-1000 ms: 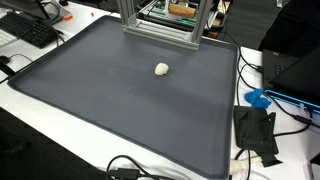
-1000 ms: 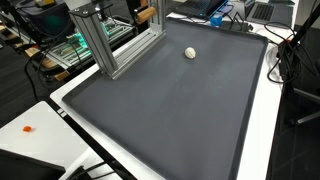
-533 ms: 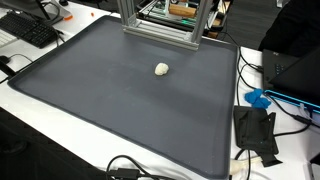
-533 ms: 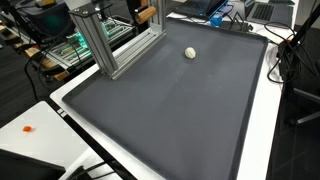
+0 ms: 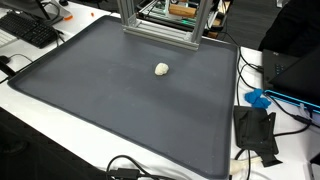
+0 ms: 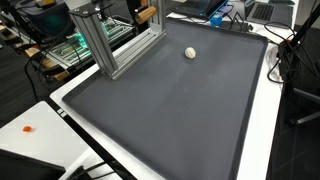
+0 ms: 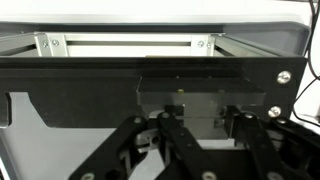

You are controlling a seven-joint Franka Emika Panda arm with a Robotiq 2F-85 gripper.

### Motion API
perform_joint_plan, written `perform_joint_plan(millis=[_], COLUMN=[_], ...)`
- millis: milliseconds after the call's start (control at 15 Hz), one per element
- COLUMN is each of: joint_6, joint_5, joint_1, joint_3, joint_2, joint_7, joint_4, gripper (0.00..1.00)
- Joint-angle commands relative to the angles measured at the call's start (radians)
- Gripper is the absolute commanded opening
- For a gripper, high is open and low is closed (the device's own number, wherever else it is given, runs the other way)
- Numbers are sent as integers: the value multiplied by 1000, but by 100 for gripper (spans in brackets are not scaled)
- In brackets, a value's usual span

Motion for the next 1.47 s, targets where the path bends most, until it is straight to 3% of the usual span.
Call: perform_joint_plan(millis=[0,333,667,1067,1400], joint_6=[-12,39,178,459,590], joint_5=[-2,-29,-70,-111,-111], joint_1=[0,-6,-10,-7,-13], joint_3=[-4,-12,-24,-48,-82], joint_2=[-29,-23,61,285,519], joint_7=[-2,-42,-118,-221,-292], joint_4=[-15,33,92,121,189], gripper=[22,22,22,22,22])
